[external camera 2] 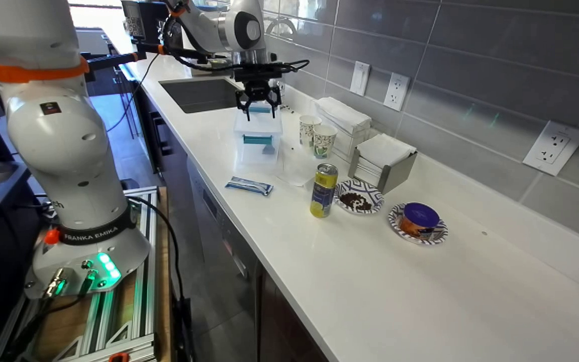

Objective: Move the brown object from the storage box to the counter

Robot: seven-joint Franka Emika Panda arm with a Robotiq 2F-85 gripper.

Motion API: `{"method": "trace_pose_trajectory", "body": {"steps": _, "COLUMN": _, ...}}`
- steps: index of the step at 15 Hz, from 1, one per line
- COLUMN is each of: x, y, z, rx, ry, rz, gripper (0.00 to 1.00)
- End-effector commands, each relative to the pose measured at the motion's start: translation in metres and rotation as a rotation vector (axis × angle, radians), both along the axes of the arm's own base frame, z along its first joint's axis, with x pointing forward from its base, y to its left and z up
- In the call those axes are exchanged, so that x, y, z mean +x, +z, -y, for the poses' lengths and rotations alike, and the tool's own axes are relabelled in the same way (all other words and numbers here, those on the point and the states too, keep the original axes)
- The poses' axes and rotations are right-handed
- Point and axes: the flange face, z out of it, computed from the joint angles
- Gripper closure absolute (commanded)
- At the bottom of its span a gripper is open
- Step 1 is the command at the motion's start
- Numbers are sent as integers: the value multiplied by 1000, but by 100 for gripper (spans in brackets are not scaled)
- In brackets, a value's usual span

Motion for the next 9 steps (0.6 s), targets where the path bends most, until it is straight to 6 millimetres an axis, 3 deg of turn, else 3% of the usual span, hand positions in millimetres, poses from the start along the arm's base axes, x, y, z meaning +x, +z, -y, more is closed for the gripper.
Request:
{"method": "trace_pose_trajectory", "body": {"steps": 1, "x": -2, "y": -17, "z": -3, "rx": 1, "ry": -9, "rz": 57, "gripper": 43}}
{"method": "trace_pose_trajectory", "body": {"steps": 4, "x": -5, "y": -28, "z": -8, "rx": 10, "ry": 0, "rz": 86, "gripper": 57}}
{"method": "trace_pose_trajectory", "body": {"steps": 6, "x": -6, "y": -34, "z": -10, "rx": 2, "ry": 6, "rz": 106, "gripper": 61}}
{"method": "trace_pose_trajectory", "body": {"steps": 9, "x": -6, "y": -44, "z": -14, "rx": -24, "ry": 16, "rz": 132, "gripper": 52}}
